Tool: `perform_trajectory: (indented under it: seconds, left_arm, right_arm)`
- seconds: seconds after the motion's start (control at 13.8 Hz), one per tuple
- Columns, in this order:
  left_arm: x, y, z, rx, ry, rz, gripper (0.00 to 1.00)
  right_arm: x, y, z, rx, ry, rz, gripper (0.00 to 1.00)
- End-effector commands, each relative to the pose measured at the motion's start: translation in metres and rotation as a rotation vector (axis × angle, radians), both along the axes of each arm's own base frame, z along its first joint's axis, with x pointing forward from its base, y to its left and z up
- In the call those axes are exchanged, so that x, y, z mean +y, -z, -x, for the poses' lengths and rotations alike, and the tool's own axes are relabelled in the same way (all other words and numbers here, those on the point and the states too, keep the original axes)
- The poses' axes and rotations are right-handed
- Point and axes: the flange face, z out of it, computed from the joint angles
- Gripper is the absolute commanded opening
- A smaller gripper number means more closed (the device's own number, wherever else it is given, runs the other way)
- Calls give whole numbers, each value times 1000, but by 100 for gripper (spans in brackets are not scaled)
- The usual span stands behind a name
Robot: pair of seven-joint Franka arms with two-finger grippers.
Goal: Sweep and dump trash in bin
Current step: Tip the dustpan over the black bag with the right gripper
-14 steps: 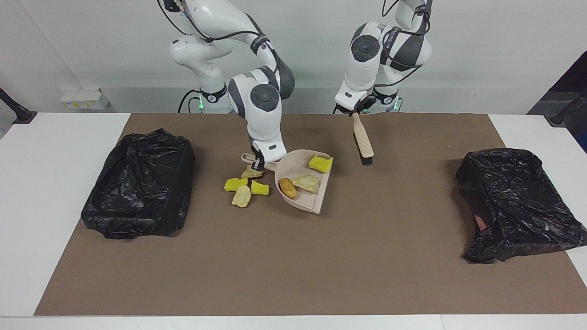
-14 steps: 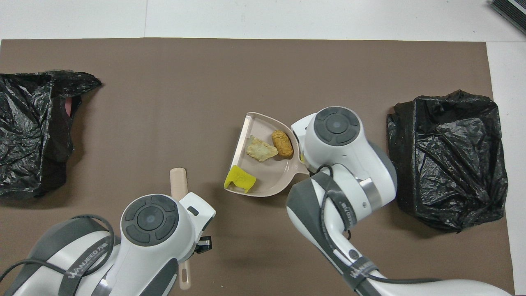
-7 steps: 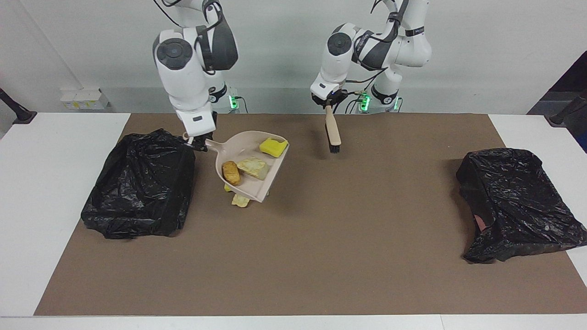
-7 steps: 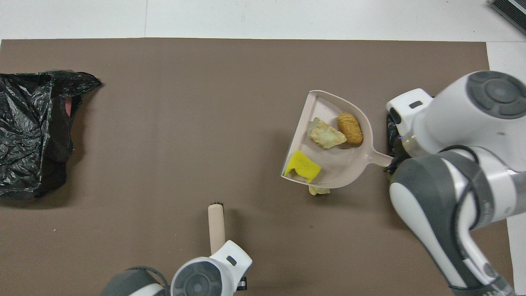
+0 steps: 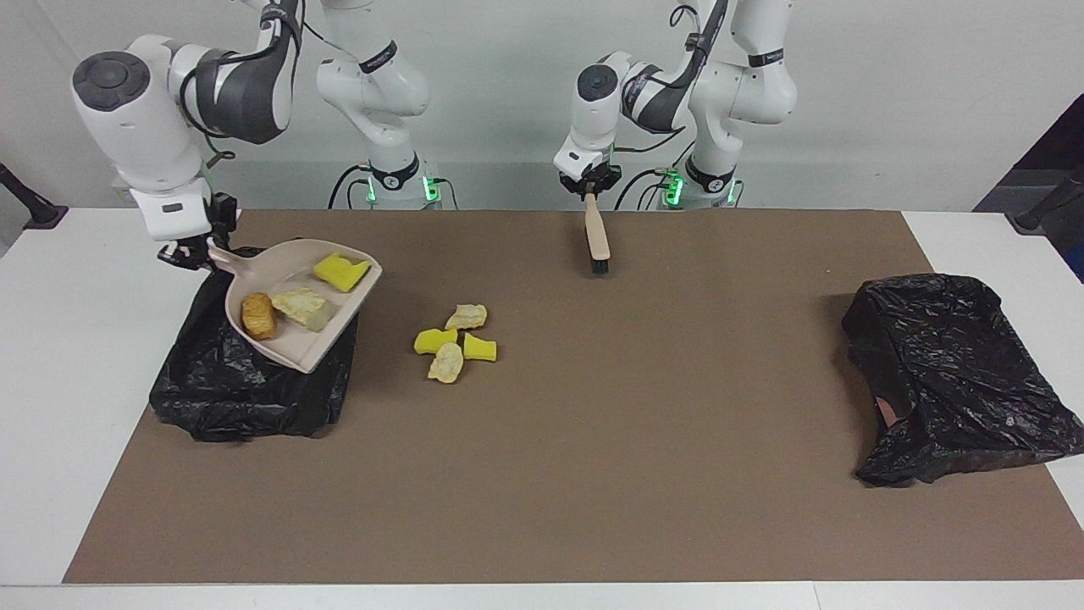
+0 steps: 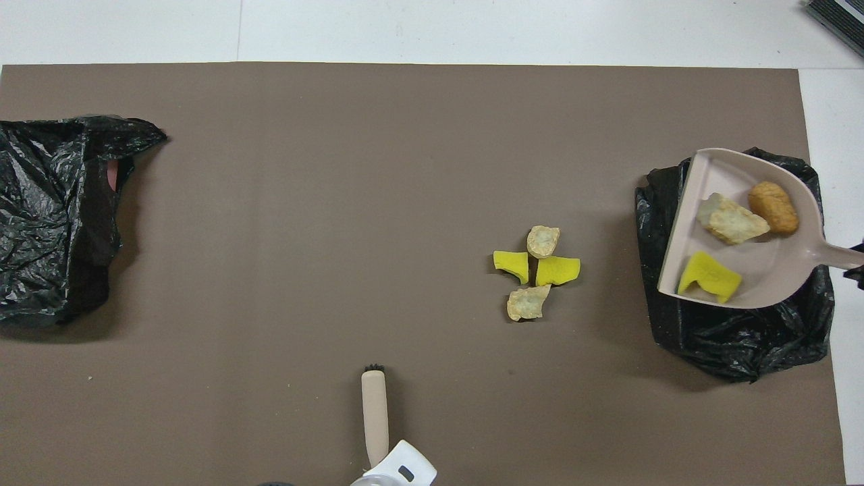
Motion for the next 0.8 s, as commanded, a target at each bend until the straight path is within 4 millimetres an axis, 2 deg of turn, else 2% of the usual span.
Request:
perform_trajectory:
  seconds: [0.0,0.15,0.22,0.29,0.36,0.44,0.51,0.58,0.73]
  left_arm:
    - [3,9,0,29,17,23,0]
    - [4,11,-3,41,26,37,3]
    - [3,12,-3,55,27,43,15]
    - [4,12,-4,58,25,44,32]
    - [6,13,-7,59,14,44,55]
    - [7,14,-14,66,1,47,73]
    - [5,16,-19,84,-3,49,93]
    - [2,14,-25,89,-11,57,100]
    - [-2,-11,-63,66,-13,125,100]
  right_arm:
    - [-26,-2,0,2,-72,134,0]
    - [-33,9,3,59,-110,249,0]
    - [-30,15,2,66,-122,304,0]
    - [-29,18,-2,78,-142,376,0]
    - [-15,19,-7,92,-185,417,0]
    - [-1,21,-10,108,-222,448,0]
    - [2,19,-9,124,-234,478,0]
    - [19,20,-13,141,-271,508,0]
    - [41,37,-13,153,-295,590,0]
